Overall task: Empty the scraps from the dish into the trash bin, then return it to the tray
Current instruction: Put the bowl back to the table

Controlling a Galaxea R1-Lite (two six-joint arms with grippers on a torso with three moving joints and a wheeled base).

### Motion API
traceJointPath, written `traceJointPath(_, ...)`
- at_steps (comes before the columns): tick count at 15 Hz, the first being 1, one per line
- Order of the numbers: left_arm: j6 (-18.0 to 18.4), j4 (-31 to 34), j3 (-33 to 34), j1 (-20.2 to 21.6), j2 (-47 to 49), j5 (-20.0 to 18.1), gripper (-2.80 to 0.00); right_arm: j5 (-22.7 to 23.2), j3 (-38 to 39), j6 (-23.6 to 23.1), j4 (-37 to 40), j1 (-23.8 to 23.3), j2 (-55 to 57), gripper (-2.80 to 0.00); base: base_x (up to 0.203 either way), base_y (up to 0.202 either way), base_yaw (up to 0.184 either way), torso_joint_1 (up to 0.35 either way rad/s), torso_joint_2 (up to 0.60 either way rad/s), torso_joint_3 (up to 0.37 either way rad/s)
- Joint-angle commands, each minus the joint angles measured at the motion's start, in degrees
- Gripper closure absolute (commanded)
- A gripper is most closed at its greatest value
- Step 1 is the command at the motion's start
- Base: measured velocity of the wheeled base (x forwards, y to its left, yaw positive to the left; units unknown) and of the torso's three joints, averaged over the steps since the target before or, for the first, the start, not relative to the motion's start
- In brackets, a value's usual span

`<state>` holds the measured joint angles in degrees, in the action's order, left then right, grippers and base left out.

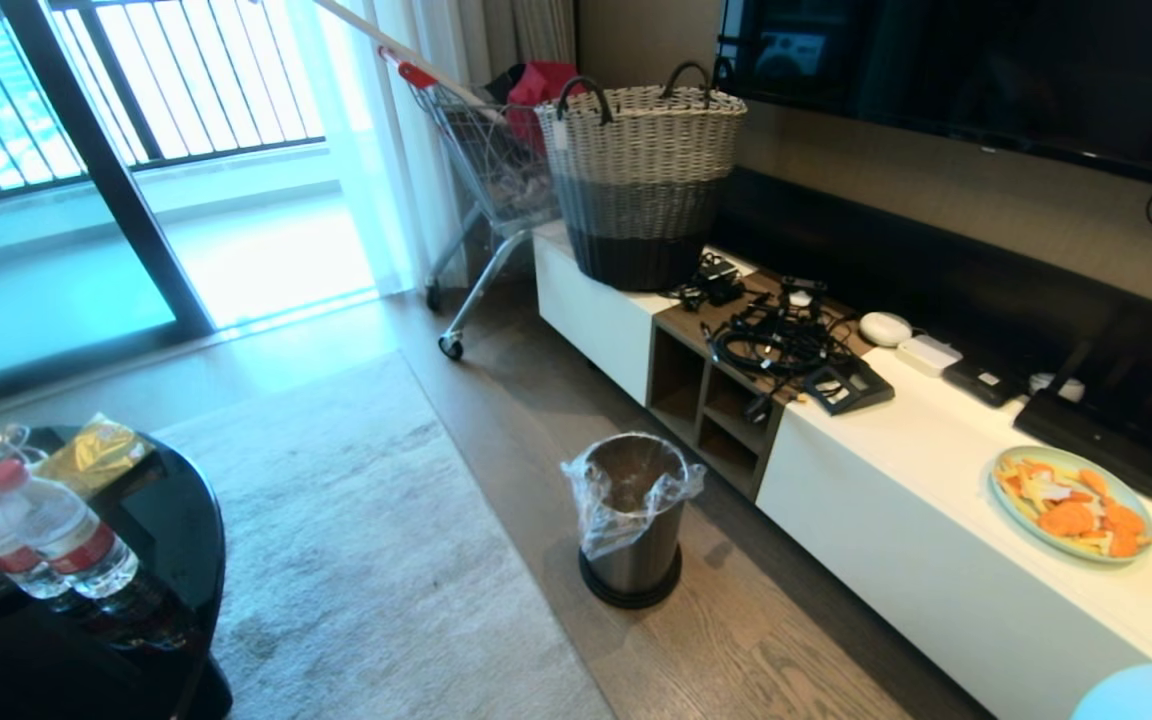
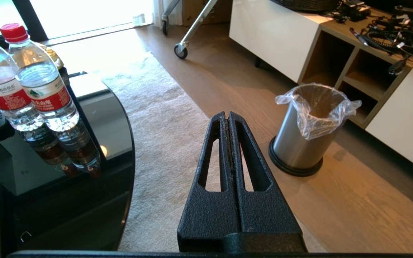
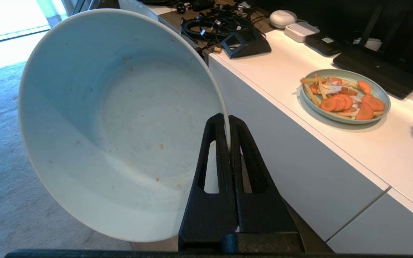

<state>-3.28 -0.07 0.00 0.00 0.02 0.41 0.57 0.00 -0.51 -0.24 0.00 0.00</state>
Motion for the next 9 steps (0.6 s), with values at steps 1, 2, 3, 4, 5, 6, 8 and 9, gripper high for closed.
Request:
traceJointPath(1,-0.1,0.0,0.0,0.0,0.0,0.0,0.0,0.0,0.0,0.0,0.0,0.0,0.1,0.0,0.0,0.0,0.0,0.0,0.0,0.0)
traceJointPath(2,-0.1,0.0,0.0,0.0,0.0,0.0,0.0,0.0,0.0,0.0,0.0,0.0,0.1,0.0,0.0,0.0,0.0,0.0,0.0,0.0)
traceJointPath(3,-0.1,0.0,0.0,0.0,0.0,0.0,0.0,0.0,0.0,0.0,0.0,0.0,0.1,0.0,0.0,0.0,0.0,0.0,0.0,0.0)
traceJointPath(4,-0.1,0.0,0.0,0.0,0.0,0.0,0.0,0.0,0.0,0.0,0.0,0.0,0.1,0.0,0.0,0.0,0.0,0.0,0.0,0.0)
traceJointPath(5,-0.1,0.0,0.0,0.0,0.0,0.0,0.0,0.0,0.0,0.0,0.0,0.0,0.0,0.0,0.0,0.0,0.0,0.0,0.0,0.0)
traceJointPath(6,-0.1,0.0,0.0,0.0,0.0,0.0,0.0,0.0,0.0,0.0,0.0,0.0,0.1,0.0,0.0,0.0,0.0,0.0,0.0,0.0)
traceJointPath(8,-0.1,0.0,0.0,0.0,0.0,0.0,0.0,0.0,0.0,0.0,0.0,0.0,0.0,0.0,0.0,0.0,0.0,0.0,0.0,0.0)
traceJointPath(9,-0.1,0.0,0.0,0.0,0.0,0.0,0.0,0.0,0.0,0.0,0.0,0.0,0.1,0.0,0.0,0.0,0.0,0.0,0.0,0.0)
